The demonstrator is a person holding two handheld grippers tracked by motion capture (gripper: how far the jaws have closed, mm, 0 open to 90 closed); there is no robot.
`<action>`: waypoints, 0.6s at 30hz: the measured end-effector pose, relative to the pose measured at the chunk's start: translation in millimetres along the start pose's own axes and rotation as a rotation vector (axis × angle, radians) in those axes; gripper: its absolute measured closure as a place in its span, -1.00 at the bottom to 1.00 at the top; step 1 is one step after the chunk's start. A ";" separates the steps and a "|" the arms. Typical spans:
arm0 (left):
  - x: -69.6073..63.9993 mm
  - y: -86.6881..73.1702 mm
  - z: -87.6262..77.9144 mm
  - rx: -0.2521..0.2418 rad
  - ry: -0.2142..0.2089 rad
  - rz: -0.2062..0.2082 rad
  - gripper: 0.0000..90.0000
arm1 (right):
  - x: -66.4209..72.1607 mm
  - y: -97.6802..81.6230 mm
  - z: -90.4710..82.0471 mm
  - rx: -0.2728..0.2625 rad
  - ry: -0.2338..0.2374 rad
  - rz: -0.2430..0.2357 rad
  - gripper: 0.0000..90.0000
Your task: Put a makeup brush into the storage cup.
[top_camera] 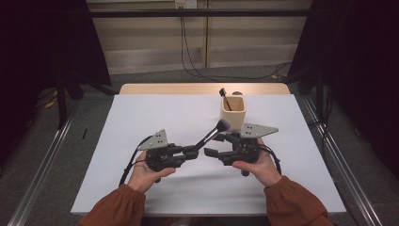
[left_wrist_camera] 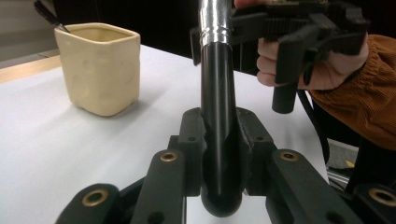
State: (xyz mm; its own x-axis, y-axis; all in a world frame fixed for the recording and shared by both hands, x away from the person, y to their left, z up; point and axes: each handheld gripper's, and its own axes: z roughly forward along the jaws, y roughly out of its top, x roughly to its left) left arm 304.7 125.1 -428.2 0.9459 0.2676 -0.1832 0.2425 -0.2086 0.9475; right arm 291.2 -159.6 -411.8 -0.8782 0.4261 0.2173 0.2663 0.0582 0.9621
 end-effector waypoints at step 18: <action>-4.5 -5.9 12.6 0.045 -0.005 0.025 0.66 | -7.0 -3.3 -1.3 -0.023 0.024 0.079 0.40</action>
State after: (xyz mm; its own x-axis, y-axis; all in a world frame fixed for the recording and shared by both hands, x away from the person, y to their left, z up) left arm 301.8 113.3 -436.3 0.9528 0.2575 -0.1608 0.2279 -0.2569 0.9392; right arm 295.9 -164.0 -416.3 -0.8640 0.4067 0.2967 0.3264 0.0038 0.9452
